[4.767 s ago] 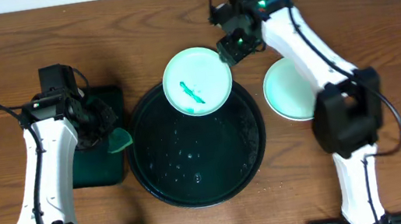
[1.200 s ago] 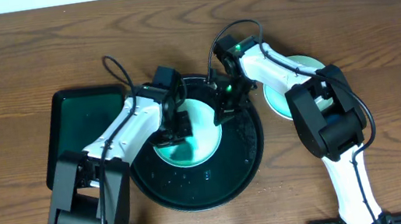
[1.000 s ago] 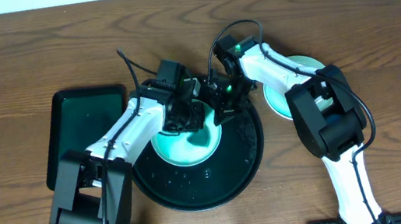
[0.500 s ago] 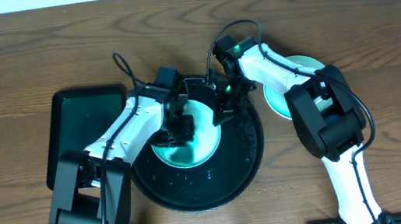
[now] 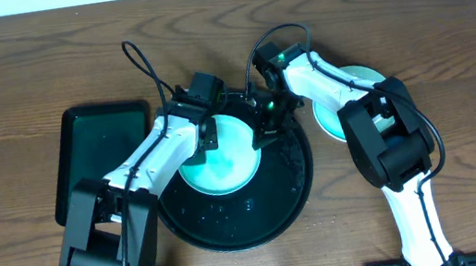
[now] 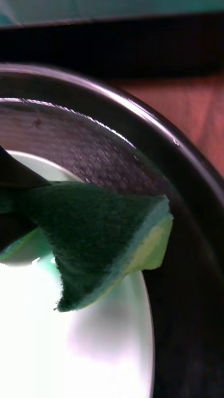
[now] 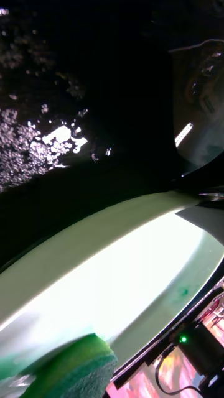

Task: Clean dirty plates on tray and stack at the side
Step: 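Scrub the last plate with the sponge held in left gripper, then lift the last plate with right gripper and carry it right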

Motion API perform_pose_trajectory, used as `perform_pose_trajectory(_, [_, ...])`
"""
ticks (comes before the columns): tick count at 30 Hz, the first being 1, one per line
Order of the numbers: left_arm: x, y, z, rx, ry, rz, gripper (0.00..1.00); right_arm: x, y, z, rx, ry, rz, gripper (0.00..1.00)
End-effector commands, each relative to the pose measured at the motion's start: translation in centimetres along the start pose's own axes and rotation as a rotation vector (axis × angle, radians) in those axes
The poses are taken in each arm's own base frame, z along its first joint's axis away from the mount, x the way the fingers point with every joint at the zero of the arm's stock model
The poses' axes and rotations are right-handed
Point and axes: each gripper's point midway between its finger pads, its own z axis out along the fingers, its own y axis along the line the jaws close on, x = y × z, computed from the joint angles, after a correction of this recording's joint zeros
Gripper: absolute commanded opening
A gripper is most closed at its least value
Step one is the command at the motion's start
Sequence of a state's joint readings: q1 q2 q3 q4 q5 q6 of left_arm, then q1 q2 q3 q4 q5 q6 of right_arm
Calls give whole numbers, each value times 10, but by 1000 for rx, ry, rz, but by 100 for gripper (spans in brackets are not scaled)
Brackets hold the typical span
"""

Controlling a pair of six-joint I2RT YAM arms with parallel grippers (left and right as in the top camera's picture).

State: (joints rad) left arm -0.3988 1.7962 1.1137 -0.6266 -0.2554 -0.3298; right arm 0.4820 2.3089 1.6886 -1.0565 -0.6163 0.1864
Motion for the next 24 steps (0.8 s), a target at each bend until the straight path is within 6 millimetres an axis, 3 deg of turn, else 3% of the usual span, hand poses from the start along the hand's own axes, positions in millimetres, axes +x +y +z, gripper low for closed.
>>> perform_pose_trajectory(1, [-8, 21, -13, -87, 7, -78, 7, 11, -16, 27, 47, 70, 21, 1])
perform_pose_trajectory(5, [-29, 3, -60, 110, 31, -128, 7, 11, -16, 27, 61, 68, 17, 1])
perform_pose_trajectory(6, [-39, 14, -81, 152, 26, -184, 7, 11, -16, 24, 77, 60, 11, 1])
perform_pose_trajectory(8, [-45, 36, -96, 184, 18, -254, 7, 8, -13, 15, 129, 23, -21, 1])
perform_pose_trajectory(10, [-45, 81, -100, 155, 23, -366, 7, -4, -4, -11, 294, -115, -94, 1])
perform_pose_trajectory(12, [-40, 101, -94, 131, 51, -417, 7, -11, 4, -44, 471, -255, -147, 1])
perform_pose_trajectory(13, [-39, 106, -94, 127, 57, -429, 7, -12, 6, -54, 517, -292, -157, 1])
perform_pose_trajectory(15, [-38, 111, -92, 120, 61, -444, 7, -11, 23, -102, 713, -464, -207, 1])
perform_pose_trajectory(18, [-38, 111, -91, 120, 61, -444, 7, 1, 51, -150, 881, -645, -265, 1])
perform_pose_trajectory(21, [-38, 111, -91, 120, 60, -445, 7, 27, 89, -196, 1072, -842, -339, 1])
perform_pose_trajectory(24, [-40, 111, -91, 122, 54, -446, 7, 56, 121, -223, 1292, -988, -414, 1])
